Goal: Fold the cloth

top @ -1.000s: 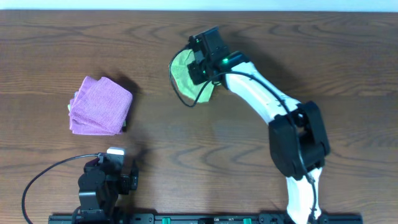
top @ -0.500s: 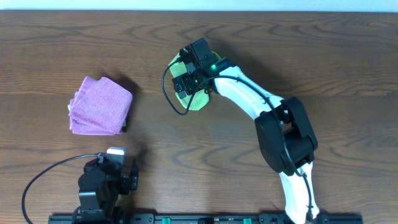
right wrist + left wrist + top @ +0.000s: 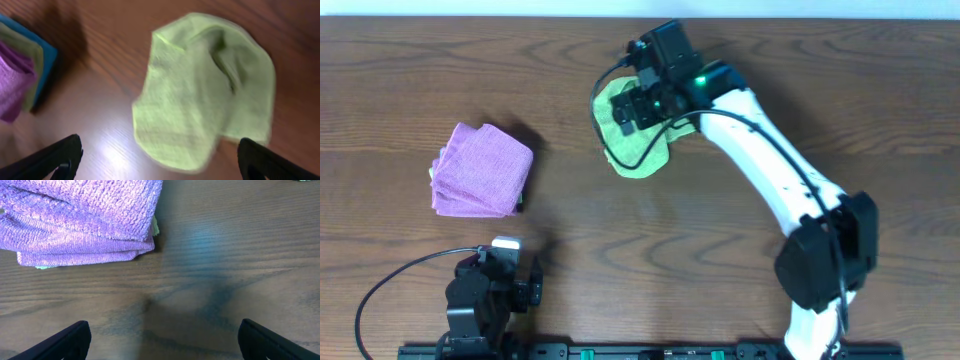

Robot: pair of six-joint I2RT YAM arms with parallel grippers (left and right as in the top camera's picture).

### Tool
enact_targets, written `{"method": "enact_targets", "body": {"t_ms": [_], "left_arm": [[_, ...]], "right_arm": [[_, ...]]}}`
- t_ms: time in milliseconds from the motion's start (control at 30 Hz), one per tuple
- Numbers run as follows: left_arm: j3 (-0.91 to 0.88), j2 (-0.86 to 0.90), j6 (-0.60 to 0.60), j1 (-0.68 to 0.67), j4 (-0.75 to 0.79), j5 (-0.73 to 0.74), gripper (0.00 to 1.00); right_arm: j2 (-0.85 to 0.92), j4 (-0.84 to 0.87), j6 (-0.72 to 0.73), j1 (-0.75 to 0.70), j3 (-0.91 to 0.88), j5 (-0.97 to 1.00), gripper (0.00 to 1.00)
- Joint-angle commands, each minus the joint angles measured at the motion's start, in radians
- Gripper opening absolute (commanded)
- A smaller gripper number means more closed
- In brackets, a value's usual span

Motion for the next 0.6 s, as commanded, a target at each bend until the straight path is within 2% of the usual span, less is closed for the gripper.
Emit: {"method": "enact_targets", "body": {"t_ms": [0,167,367,567], "left_arm": [[-0.022,-0.006,0.018,-0.005,-0.033,-0.007,0.95],[-0.022,-0.006,0.018,-0.005,-0.033,-0.007,0.95],[-0.022,-0.006,0.018,-0.005,-0.033,-0.007,0.95],[-0.022,-0.006,0.018,-0.005,-0.033,-0.007,0.95]], "right_arm": [[0.003,-0.069,0.009,-0.050,0.005,0.043,0.99],[0.003,-0.085,0.124,-0.176,-0.004,-0.019,0.99],[0.003,-0.029,0.147,-0.369,-0.092,-0.300,0.98],[0.004,0.051,0.137,-0.388,-0.243,-0.344,0.96]]}}
